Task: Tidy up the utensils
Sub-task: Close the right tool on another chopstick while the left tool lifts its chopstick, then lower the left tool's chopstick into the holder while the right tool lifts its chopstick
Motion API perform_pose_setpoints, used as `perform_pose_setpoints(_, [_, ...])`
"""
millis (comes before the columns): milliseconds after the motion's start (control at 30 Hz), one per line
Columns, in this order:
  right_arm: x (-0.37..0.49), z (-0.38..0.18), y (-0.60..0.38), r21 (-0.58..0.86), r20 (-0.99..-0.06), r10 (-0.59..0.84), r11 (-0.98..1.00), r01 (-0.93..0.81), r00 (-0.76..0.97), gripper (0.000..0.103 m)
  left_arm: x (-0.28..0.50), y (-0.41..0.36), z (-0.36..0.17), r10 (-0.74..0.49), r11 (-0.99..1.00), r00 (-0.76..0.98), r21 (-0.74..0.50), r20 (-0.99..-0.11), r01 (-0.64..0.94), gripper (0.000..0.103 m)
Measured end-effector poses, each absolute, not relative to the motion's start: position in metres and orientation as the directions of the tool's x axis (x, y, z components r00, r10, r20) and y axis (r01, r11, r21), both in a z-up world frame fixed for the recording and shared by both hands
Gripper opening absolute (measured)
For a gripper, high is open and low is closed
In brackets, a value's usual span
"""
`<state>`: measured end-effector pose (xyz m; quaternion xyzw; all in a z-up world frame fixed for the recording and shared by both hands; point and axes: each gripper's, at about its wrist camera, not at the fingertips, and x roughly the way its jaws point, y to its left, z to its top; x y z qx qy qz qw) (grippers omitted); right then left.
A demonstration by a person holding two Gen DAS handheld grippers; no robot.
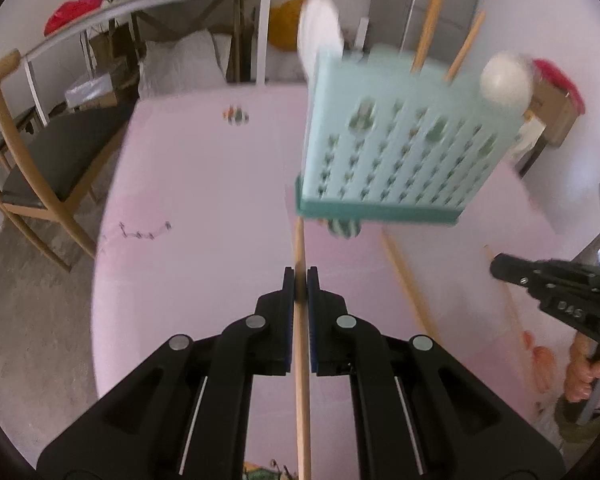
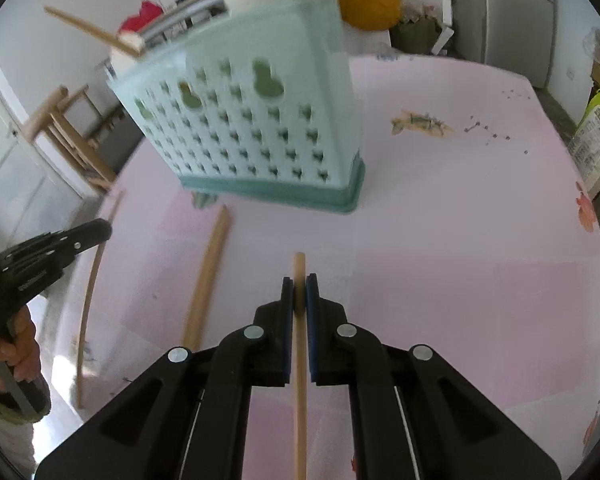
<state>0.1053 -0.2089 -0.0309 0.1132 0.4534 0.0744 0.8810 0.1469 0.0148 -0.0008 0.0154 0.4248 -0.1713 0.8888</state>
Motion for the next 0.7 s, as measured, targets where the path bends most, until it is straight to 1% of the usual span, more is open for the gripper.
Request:
perform_pose_setpoints(200, [0.091, -0.006, -0.219, 0.307, -0.733, 0.265, 0.951, -0.043, 0.626, 0.006, 0.123, 0.03, 0.069, -0.388, 0.916, 0.671, -0.187, -0.632, 0.354, 0.005])
perform_pose_setpoints(300, [0.087, 0.001, -0.22, 0.317, -0.719, 0.273, 0.947, -0.048, 0.64, 0.006, 0.112, 0.033, 0.112, -0.452, 0.891, 0.713, -0.229, -0.536, 0.393, 0.005])
perform_pose_setpoints(400, [0.084, 0.004, -0.221, 0.318, -0.71, 0.273, 0.947, -0.05, 0.649, 0.006, 0.104, 0.029, 0.147, -0.501, 0.865, 0.741, -0.242, -0.447, 0.439, 0.005])
perform_pose_setpoints(500, [0.083, 0.006, -0.222, 0.322, -0.705, 0.274, 0.945, -0.049, 0.654, 0.006, 0.103, 0.018, 0.174, -0.545, 0.838, 0.748, -0.24, -0.38, 0.489, 0.005])
perform_pose_setpoints(700, [0.082, 0.004, -0.225, 0.337, -0.699, 0.282, 0.94, -0.045, 0.657, 0.006, 0.128, -0.018, 0.211, -0.584, 0.812, 0.754, -0.235, -0.301, 0.534, 0.005])
